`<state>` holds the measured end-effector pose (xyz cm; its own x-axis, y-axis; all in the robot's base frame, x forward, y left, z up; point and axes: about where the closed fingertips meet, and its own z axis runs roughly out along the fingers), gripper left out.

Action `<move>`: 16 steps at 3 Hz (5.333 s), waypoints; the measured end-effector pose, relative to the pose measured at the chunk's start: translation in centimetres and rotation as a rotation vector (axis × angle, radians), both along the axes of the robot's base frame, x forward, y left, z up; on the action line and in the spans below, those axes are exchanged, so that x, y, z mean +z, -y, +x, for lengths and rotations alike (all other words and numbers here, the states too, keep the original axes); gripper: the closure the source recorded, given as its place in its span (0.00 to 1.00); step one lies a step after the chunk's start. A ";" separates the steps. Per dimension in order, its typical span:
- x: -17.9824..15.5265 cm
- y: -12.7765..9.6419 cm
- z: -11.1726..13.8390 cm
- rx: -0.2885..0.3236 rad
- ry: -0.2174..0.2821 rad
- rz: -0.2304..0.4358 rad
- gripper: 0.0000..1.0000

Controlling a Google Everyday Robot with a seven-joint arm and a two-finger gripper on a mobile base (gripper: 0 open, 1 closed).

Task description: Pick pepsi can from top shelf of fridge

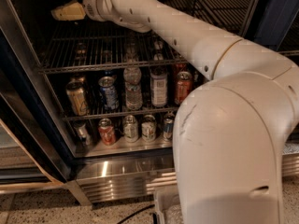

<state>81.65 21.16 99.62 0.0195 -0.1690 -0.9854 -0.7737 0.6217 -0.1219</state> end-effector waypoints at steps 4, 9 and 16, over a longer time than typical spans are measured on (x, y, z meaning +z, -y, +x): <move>-0.5 -1.9 4.5 0.039 0.021 -0.037 0.00; -2.7 -1.4 8.3 0.112 0.014 -0.094 0.00; -2.8 -5.4 6.3 0.262 0.021 -0.117 0.19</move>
Offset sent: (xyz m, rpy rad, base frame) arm 0.0427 0.0058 0.0013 -0.0198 -0.0303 0.0147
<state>87.93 26.55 96.79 0.0980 -0.2676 -0.9585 -0.9025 0.3819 -0.1989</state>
